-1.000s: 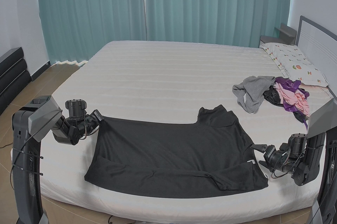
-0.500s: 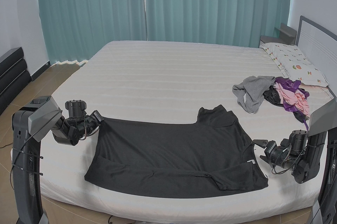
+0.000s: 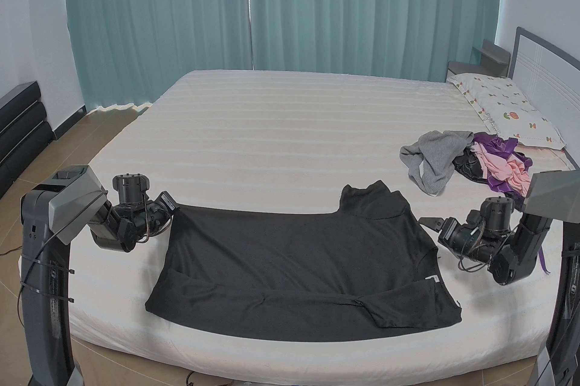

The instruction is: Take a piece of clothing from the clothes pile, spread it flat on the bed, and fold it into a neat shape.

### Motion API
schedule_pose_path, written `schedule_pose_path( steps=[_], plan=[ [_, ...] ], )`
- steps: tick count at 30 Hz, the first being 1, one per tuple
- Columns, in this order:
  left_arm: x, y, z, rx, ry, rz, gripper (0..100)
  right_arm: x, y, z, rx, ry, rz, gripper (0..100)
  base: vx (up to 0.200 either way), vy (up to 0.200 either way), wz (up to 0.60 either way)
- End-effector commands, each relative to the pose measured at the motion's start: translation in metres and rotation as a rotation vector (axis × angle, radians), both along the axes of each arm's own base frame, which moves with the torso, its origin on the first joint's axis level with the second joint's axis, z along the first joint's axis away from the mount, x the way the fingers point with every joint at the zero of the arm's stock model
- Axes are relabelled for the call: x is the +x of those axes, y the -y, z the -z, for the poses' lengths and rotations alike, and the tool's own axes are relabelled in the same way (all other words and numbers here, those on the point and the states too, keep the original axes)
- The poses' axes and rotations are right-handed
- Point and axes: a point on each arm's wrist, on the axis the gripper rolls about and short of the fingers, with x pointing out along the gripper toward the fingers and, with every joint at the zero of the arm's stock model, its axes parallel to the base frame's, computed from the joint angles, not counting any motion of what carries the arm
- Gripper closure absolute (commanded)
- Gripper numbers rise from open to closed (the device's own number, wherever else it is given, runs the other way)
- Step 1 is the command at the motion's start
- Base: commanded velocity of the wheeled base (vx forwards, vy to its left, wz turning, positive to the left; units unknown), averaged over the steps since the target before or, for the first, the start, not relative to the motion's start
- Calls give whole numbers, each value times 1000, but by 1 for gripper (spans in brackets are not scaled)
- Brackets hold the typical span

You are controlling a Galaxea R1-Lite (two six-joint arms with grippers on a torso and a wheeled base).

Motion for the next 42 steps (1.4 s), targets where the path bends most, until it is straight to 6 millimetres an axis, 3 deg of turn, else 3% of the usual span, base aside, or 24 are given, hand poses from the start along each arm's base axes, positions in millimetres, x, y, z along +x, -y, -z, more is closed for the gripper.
schedule_pose_path(
  steps=[1, 5, 16, 31, 32, 42],
  plan=[
    [-4, 0, -1, -29, -15, -11, 100, 72, -31, -3, -100, -19, -53, 0, 0, 0, 0],
    [-6, 0, 1, -32, -26, -9, 100, 92, -41, 3, -157, -20, -92, 0, 0, 0, 0],
    [-8, 0, 3, -31, -34, -8, 100, 136, -41, 5, -218, 15, -112, 0, 0, 0, 0],
    [-8, 0, 3, -31, -34, -8, 100, 158, -45, 19, -228, 35, -94, 0, 0, 0, 0],
    [-8, 0, 3, -33, -35, -9, 100, 158, -44, 21, -228, 32, -93, 100, 0, 0, 0],
    [-8, 0, 3, -33, -32, -9, 100, 156, -33, 8, -227, 46, -71, 100, 0, 0, 0]
  ],
)
